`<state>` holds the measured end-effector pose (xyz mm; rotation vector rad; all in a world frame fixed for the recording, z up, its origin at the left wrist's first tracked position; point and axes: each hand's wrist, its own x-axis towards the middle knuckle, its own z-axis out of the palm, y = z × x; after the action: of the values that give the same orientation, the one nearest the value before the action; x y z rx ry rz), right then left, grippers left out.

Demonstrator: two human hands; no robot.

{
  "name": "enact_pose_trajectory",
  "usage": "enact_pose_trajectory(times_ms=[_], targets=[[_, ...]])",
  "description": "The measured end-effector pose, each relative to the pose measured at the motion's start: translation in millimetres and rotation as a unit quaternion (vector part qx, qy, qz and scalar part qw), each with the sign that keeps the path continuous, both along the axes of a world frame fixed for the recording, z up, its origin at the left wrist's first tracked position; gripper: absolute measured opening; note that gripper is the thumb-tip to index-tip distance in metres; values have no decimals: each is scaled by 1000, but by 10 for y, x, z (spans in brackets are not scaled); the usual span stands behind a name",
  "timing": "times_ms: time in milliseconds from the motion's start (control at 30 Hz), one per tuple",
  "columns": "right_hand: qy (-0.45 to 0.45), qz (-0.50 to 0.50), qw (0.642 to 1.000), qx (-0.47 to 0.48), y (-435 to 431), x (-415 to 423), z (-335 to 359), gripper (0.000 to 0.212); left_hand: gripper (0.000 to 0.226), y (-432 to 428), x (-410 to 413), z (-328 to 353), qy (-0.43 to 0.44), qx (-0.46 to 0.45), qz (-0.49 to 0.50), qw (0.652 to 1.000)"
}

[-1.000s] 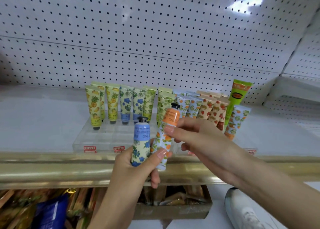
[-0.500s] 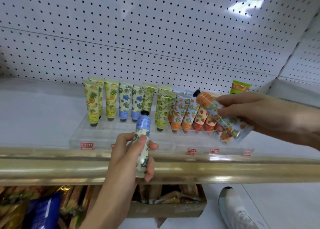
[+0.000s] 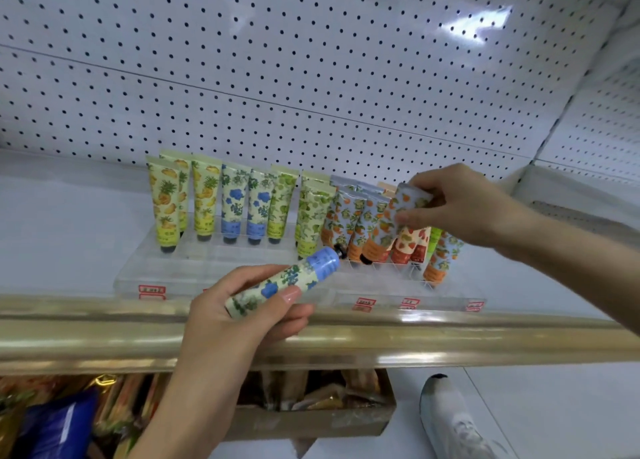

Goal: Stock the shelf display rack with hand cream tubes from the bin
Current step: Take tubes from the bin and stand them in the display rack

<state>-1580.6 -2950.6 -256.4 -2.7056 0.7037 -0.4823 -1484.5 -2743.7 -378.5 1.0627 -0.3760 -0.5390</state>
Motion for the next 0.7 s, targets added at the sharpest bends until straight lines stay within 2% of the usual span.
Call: enact_pose_trajectory(times_ms=[133,267,433,700], targets=[[22,24,997,-71,-6,47,-142,17,31,26,19,1,-6,19,27,999],[42,26,994,-94,-8,100,-238,29,34,24,38,19,-3,24,60,998],[43,20,995,-85,23,145,-259,24,53,-19,42,19,30,2,66,997],[30,19,998,-56,-71,108,-228,18,36,-76,-19,32,5,-28,25,999]])
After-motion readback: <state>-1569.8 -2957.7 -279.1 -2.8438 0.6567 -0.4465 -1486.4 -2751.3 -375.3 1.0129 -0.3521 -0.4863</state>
